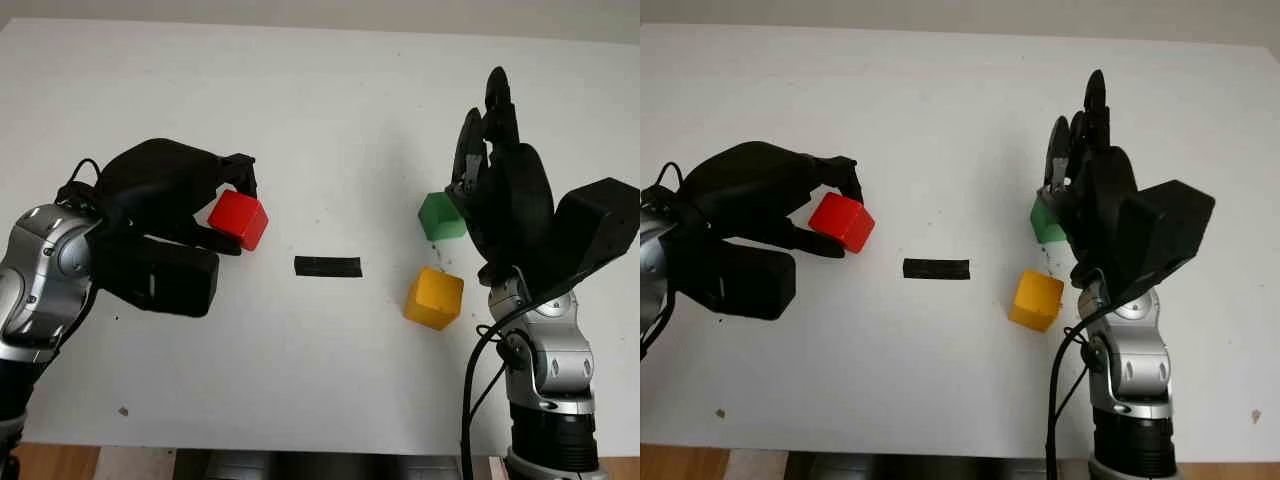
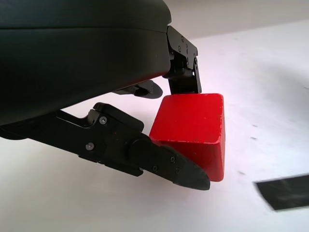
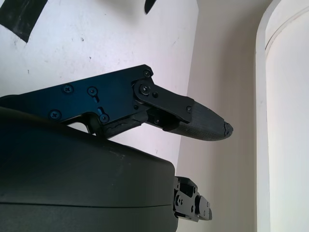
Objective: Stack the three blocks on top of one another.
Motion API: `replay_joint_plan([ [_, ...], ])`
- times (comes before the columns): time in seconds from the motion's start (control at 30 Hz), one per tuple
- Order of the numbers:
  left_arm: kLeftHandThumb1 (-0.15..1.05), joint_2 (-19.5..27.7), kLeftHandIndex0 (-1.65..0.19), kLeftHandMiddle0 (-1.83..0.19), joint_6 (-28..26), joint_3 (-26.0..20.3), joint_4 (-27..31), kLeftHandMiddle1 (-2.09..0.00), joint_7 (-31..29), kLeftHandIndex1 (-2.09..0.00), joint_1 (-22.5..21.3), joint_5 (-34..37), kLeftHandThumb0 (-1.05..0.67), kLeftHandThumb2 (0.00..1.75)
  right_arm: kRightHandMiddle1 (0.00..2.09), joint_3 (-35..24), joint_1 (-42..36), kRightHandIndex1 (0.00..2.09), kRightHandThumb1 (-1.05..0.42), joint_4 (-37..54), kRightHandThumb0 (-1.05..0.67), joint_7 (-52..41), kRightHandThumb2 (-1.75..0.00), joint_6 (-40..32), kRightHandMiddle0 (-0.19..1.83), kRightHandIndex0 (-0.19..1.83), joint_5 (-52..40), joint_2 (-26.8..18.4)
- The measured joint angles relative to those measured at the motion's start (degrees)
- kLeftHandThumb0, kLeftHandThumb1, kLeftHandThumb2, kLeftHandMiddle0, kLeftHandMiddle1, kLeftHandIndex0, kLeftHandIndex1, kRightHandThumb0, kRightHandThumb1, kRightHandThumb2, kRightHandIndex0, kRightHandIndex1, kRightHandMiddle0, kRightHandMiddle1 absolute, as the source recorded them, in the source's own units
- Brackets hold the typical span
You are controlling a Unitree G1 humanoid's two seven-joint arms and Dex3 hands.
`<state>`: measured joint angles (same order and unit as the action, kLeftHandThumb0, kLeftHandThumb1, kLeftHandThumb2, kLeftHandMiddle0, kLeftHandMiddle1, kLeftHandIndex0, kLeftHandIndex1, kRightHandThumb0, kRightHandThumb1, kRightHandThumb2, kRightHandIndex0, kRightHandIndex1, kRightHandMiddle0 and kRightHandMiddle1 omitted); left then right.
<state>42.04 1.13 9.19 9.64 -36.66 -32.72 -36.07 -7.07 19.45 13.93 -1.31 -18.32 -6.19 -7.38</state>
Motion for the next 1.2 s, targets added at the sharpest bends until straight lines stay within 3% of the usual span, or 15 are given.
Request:
replay_joint_plan([
  [0.17, 1.02, -4.61, -0.31, -0.37, -2.97, 2.82, 0.42, -0.06, -2.36, -1.63, -1.96, 1.63, -0.43, 0.06, 0.0, 0.06, 0.79, 0.0, -1.05, -0.02, -0.6, -1.3, -0.76, 0.01, -0.19, -0.19, 0.05, -0.35],
  [0.3, 1.02, -6.69, -0.3, -0.38, -3.98, 5.44, 0.05, -0.06, -3.46, -1.62, -4.41, 0.51, -0.42, 0.05, 0.0, 0.0, 1.28, 0.0, -1.05, -0.05, -0.61, -1.34, -0.74, 0.01, -0.19, -0.19, 0.08, -0.36],
  [0.47, 0.99, -9.0, -0.39, -0.38, -3.64, 10.11, -2.85, -0.06, -3.9, -1.58, -6.89, -3.29, -0.38, 0.05, 0.0, -0.21, 1.26, 0.0, -1.05, -0.07, -0.6, -1.49, -0.73, 0.03, -0.19, -0.19, 0.07, -0.51],
  [0.6, 0.97, -11.01, -0.35, -0.39, -0.98, 13.47, -4.82, -0.06, -3.2, -1.65, -7.7, -6.14, -0.37, 0.05, 0.0, -0.29, 1.2, 0.0, -1.05, -0.06, -0.6, -1.51, -0.73, 0.03, -0.19, -0.19, 0.16, -0.99],
  [0.87, 0.98, -13.65, -0.36, -0.4, 0.55, 14.14, -6.16, -0.07, -2.4, -1.76, -9.69, -6.62, -0.35, 0.05, 0.0, -0.36, 1.07, 0.0, -1.05, -0.06, -0.61, -1.12, -0.71, 0.14, -0.19, -0.19, -0.04, -0.97],
  [1.2, 0.99, -13.79, -0.31, -0.41, 2.15, 14.15, -7.74, -0.08, -1.58, -1.66, -9.69, -7.54, -0.35, 0.06, 0.0, 0.05, 1.0, 0.0, -1.05, -0.06, -0.6, -0.64, -0.73, 0.23, -0.19, -0.19, 0.17, -0.7],
])
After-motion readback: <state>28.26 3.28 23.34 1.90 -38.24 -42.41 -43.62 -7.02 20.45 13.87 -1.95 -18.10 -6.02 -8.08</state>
